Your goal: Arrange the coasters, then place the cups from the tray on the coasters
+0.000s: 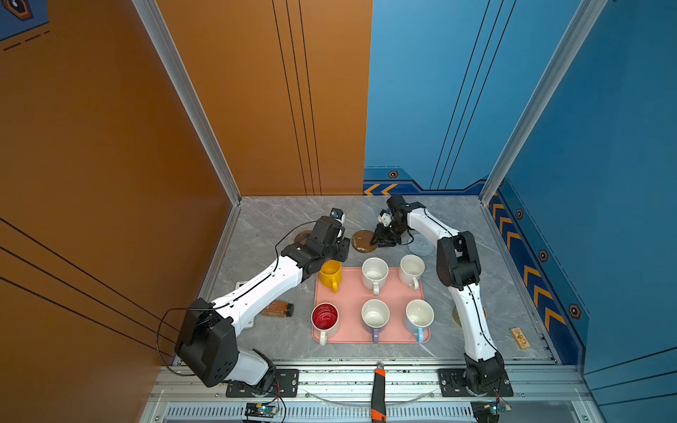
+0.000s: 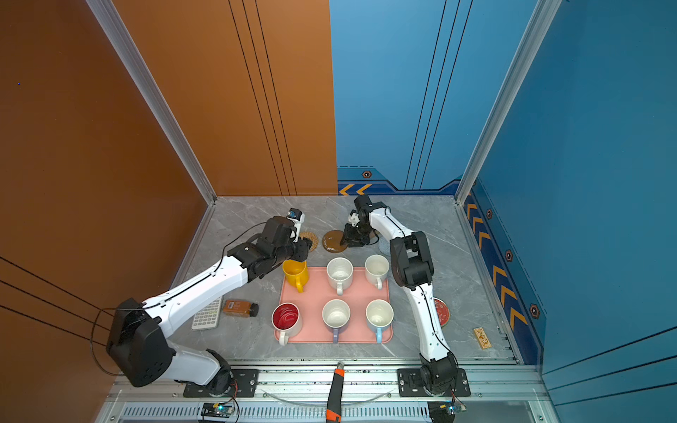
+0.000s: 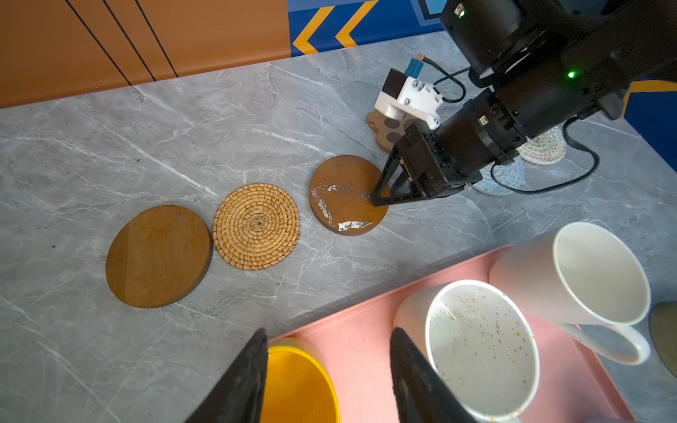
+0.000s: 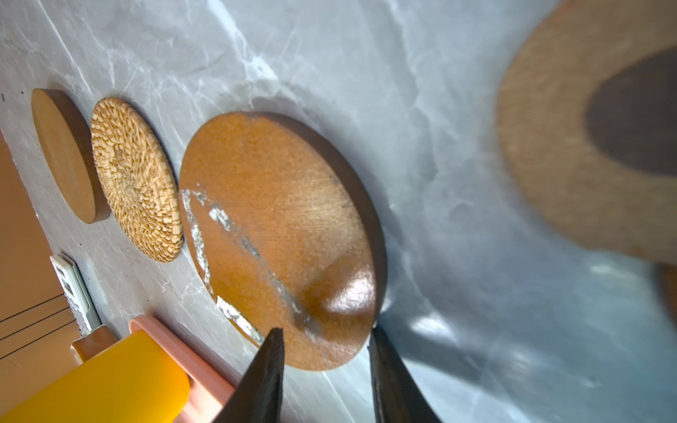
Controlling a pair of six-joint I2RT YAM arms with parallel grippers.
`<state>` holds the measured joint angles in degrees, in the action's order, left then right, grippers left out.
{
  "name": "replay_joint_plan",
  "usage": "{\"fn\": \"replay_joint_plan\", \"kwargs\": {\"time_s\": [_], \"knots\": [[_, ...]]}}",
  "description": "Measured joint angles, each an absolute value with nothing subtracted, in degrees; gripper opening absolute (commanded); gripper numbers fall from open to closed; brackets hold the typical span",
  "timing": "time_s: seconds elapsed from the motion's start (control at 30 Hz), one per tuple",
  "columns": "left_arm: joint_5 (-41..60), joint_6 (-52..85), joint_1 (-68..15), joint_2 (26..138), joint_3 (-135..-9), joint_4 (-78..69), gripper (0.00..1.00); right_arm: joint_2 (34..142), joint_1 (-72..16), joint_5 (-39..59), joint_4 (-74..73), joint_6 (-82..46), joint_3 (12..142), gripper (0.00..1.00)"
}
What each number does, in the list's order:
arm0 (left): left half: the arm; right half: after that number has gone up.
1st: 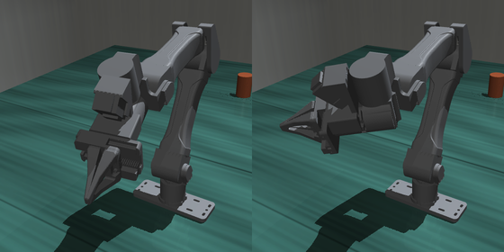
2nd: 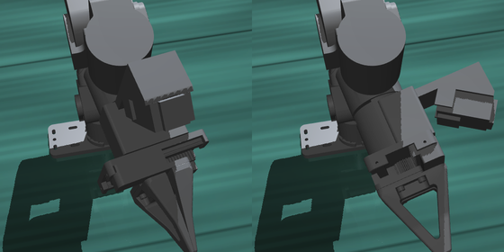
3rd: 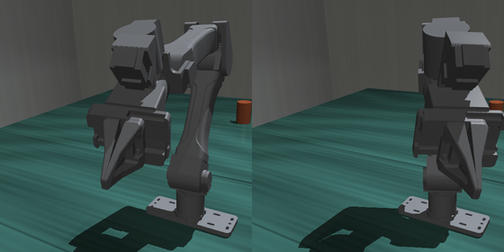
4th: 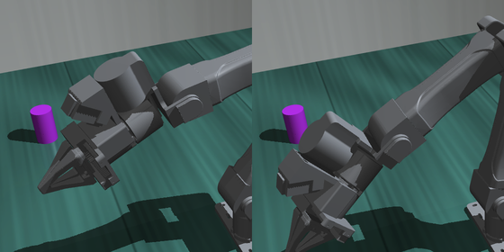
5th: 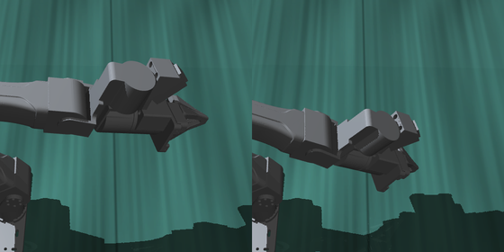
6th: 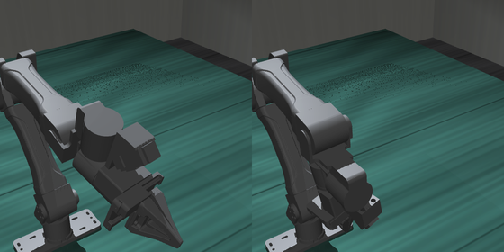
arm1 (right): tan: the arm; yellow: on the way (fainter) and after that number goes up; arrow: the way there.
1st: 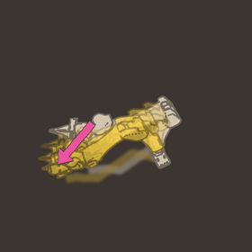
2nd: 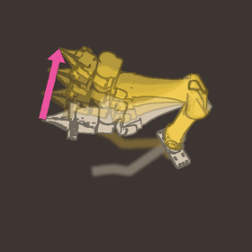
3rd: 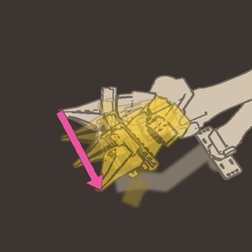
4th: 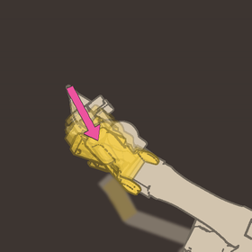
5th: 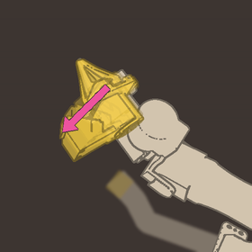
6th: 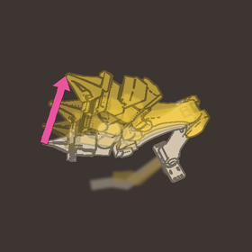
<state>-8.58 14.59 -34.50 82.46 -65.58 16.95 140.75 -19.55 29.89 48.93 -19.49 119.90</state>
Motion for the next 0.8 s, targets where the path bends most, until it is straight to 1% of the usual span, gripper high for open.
{"fn": "replay_joint_plan", "kwargs": {"time_s": [0.43,0.67,0.73,0.8], "knots": [[-8.6,14.6,-34.3,81.7,-64.5,17.0,0.55,140.9,-21.5,30.0,49.1,-19.5,120.0,0.35],[-8.6,14.6,-34.1,81.7,-64.5,17.0,0.55,140.9,-22.2,30.2,49.6,-19.3,120.0,0.35],[-8.6,14.6,-34.1,81.6,-64.3,16.9,0.56,140.9,-22.2,30.3,49.6,-19.3,120.0,0.36],[-8.6,14.6,-34.1,81.4,-64.2,17.0,0.56,140.9,-22.1,30.4,49.6,-19.3,120.0,0.4]]}}
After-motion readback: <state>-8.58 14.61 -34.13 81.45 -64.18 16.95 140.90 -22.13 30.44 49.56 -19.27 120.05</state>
